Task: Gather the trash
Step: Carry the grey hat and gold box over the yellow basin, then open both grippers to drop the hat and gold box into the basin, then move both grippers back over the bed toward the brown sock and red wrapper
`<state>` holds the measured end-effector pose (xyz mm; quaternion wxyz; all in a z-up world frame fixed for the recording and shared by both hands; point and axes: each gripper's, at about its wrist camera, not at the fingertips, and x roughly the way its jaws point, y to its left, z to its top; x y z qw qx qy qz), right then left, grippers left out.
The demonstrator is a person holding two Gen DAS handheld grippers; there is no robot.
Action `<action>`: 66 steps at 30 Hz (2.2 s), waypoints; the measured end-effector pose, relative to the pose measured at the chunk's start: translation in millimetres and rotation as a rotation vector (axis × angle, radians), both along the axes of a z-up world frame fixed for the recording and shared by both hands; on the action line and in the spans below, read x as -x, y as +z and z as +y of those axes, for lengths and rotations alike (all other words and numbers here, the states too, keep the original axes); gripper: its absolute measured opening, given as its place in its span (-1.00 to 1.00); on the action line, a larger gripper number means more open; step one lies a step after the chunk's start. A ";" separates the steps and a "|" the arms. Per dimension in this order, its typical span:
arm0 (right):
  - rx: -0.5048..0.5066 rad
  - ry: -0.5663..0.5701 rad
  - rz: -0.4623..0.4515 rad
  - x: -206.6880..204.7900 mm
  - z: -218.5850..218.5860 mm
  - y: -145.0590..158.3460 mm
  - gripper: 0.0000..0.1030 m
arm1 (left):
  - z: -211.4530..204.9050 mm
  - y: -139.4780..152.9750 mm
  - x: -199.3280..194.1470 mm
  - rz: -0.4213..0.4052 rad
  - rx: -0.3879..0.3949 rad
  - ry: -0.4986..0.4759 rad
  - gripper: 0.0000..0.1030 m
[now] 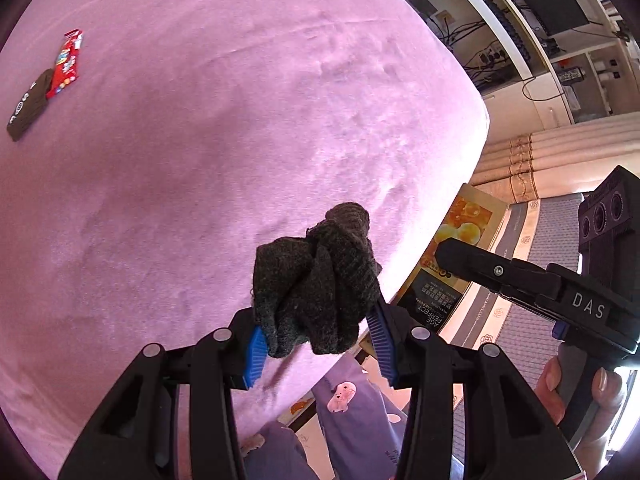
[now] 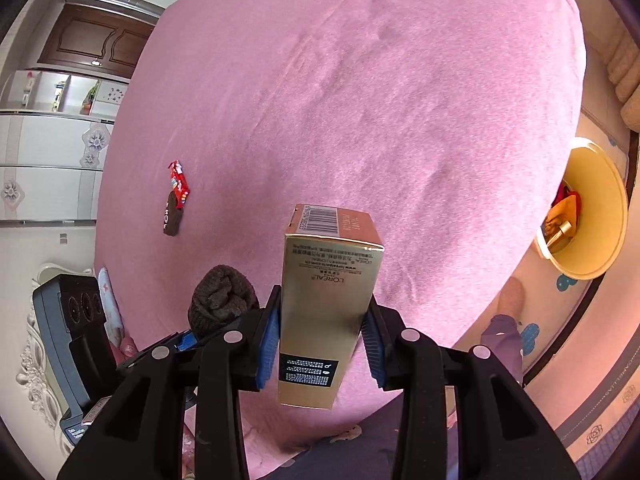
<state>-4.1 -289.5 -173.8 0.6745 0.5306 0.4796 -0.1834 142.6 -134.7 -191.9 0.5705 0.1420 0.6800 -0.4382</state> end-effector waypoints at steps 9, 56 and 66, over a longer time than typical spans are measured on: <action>0.044 -0.105 0.056 118.5 -91.2 -4.4 -0.29 | -114.2 -5.8 108.7 0.034 -0.006 -0.137 -0.14; -0.056 -0.234 0.129 265.5 -221.1 -58.5 -0.06 | -276.0 -46.9 235.2 0.055 -0.103 -0.291 0.46; -0.034 -0.058 0.092 142.4 -155.6 -34.4 -0.06 | -180.5 -32.0 126.8 0.041 -0.075 -0.141 0.46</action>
